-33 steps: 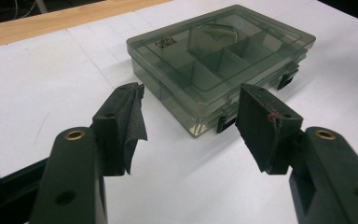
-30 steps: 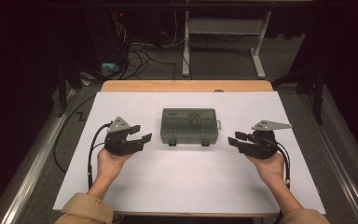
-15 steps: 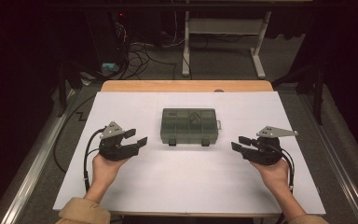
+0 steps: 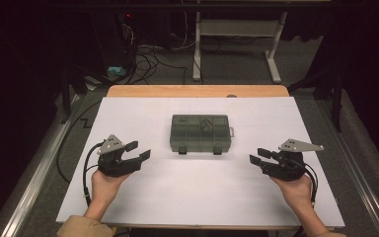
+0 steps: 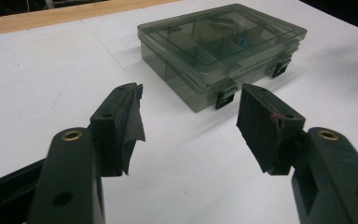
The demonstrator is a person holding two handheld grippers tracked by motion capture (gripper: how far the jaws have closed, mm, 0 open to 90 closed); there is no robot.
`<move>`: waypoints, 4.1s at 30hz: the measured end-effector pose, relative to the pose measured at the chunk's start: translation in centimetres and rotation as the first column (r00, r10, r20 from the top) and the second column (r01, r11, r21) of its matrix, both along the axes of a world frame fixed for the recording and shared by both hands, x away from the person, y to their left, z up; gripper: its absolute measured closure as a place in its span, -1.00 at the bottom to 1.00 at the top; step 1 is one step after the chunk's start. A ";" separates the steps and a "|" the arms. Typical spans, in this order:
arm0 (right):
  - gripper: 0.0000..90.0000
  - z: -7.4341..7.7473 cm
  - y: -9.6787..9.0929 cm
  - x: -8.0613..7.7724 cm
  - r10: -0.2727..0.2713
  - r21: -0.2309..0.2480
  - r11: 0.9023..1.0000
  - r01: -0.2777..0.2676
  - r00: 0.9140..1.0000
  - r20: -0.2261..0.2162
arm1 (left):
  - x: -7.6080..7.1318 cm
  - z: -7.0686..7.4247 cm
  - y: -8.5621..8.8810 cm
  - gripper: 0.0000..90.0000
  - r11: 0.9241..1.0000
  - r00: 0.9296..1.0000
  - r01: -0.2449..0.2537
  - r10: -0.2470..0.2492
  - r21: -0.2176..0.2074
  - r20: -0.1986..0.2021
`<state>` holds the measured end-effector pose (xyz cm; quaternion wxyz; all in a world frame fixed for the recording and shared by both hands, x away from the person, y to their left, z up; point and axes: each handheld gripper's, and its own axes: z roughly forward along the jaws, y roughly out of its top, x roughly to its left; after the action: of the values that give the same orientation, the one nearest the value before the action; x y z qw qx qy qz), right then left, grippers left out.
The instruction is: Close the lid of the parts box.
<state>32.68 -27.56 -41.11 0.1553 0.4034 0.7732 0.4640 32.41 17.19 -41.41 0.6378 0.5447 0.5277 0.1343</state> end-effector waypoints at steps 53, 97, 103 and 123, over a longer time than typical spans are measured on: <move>-0.02 -2.1 -3.6 -5.0 -0.074 0.062 0.996 0.071 0.996 0.048 | -4.1 -2.4 3.6 -0.21 0.993 0.995 -0.099 0.100 -0.059 0.009; -0.19 -4.6 -6.3 -5.6 -0.204 0.059 0.978 0.201 0.977 0.065 | -4.5 -5.1 5.5 -0.25 0.979 0.980 -0.198 0.199 -0.053 0.022; -0.19 -4.8 -6.5 -5.6 -0.215 0.050 0.976 0.212 0.974 0.070 | -4.4 -5.5 5.8 -0.25 0.976 0.978 -0.206 0.207 -0.067 0.002; -0.18 -5.2 -6.9 -5.7 -0.244 0.042 0.969 0.242 0.968 0.061 | -4.3 -5.7 6.9 -0.27 0.967 0.972 -0.235 0.234 -0.102 -0.019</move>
<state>26.94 -34.41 -46.34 0.2292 0.4823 0.7044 0.4676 28.15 24.11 -47.11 0.6429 0.4451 0.5971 0.1792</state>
